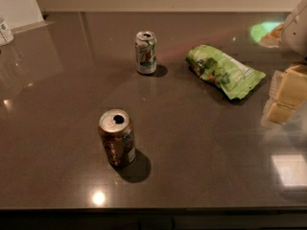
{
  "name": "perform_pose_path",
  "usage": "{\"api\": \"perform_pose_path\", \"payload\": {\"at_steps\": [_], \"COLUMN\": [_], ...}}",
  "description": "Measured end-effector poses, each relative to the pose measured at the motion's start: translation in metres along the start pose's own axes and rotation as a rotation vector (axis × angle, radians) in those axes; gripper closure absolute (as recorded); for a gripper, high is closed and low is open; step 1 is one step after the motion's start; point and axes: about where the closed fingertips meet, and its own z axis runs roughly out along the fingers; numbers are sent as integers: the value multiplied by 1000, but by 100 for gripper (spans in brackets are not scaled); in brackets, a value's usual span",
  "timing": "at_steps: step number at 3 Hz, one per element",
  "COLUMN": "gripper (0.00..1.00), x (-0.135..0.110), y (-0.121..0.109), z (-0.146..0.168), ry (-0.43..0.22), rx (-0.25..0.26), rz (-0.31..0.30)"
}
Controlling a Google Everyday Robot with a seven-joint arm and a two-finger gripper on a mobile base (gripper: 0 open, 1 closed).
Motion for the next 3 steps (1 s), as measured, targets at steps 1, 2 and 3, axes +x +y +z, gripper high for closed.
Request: {"api": "perform_pose_path", "payload": {"at_steps": [1,2,3], "gripper": [0,0,0], "x": [-36,-60,-148], "y": [18,31,75], "z": [9,15,35], "ry": [-152,-257,-664], "rx": [-53,-94,-223], "rz": [-23,-40,-82]}}
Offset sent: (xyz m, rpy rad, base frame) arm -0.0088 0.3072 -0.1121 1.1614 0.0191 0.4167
